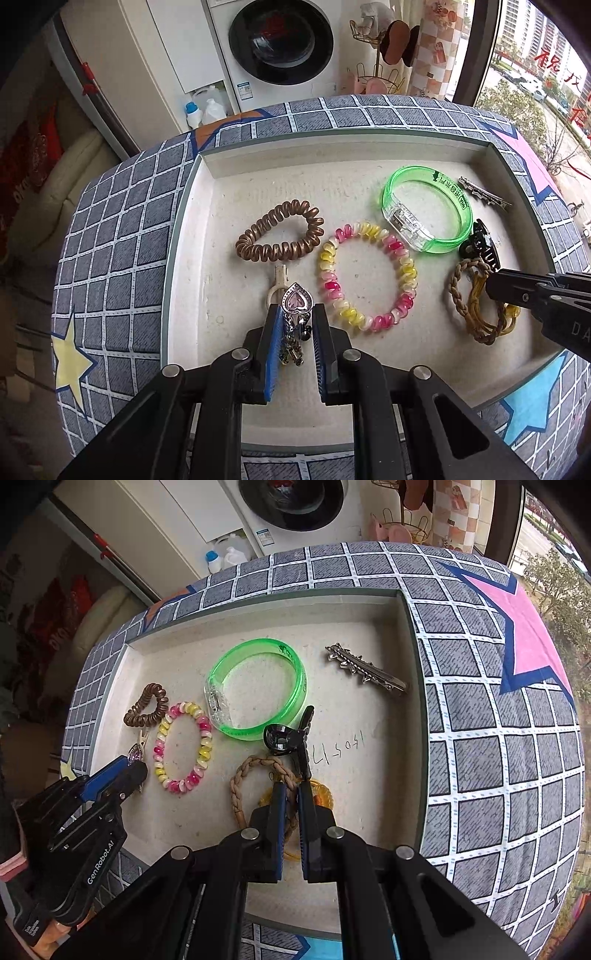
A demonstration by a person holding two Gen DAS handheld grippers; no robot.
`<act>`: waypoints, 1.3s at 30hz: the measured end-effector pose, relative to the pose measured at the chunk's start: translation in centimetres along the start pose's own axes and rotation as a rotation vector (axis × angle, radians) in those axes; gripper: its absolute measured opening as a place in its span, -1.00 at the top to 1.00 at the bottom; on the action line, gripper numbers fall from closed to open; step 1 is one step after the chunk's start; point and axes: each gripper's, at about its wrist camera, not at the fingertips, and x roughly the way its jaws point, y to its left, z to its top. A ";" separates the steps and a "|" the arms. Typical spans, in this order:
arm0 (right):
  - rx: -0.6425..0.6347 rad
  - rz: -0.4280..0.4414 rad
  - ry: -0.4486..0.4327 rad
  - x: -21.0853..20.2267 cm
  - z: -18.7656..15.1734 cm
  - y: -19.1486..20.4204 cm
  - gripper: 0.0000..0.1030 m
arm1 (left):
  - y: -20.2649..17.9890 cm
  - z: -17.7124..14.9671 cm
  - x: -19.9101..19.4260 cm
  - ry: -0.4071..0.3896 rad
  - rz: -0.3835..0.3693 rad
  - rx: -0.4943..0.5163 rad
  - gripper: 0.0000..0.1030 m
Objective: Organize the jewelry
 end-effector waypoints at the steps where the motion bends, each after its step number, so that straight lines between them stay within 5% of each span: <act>1: 0.000 0.000 0.002 0.0 0.0 0.0 0.86 | 0.0 0.0 0.0 0.002 -0.001 0.000 0.44; 9: 0.018 0.016 0.025 0.3 0.2 0.0 0.80 | -0.3 0.1 -0.2 0.003 0.001 0.009 0.44; 13: 0.034 0.055 0.010 -0.6 0.0 -0.1 0.30 | -0.2 0.0 -0.8 -0.003 0.007 0.004 0.44; 22: 0.061 0.070 -0.025 -2.2 -0.4 0.0 0.28 | 0.2 -0.2 -1.5 -0.011 -0.006 -0.005 0.42; 23: 0.062 0.068 -0.025 -2.2 -0.4 0.0 0.28 | 0.2 -0.2 -1.5 -0.007 -0.011 -0.006 -0.02; 24: 0.063 0.066 -0.027 -2.3 -0.5 0.0 0.28 | 0.2 -0.2 -1.6 -0.007 -0.008 -0.011 -0.87; 25: 0.064 0.066 -0.028 -2.3 -0.5 0.0 0.28 | 0.3 -0.3 -1.9 -0.023 0.006 -0.022 -1.00; 35: 0.057 0.063 -0.033 -2.9 -0.4 0.2 0.25 | 0.6 0.1 -3.0 -0.045 0.005 -0.034 -1.00; 39: 0.050 0.056 -0.037 -3.3 -0.6 0.4 -0.25 | 0.4 -0.1 -3.3 -0.039 0.008 -0.022 -1.00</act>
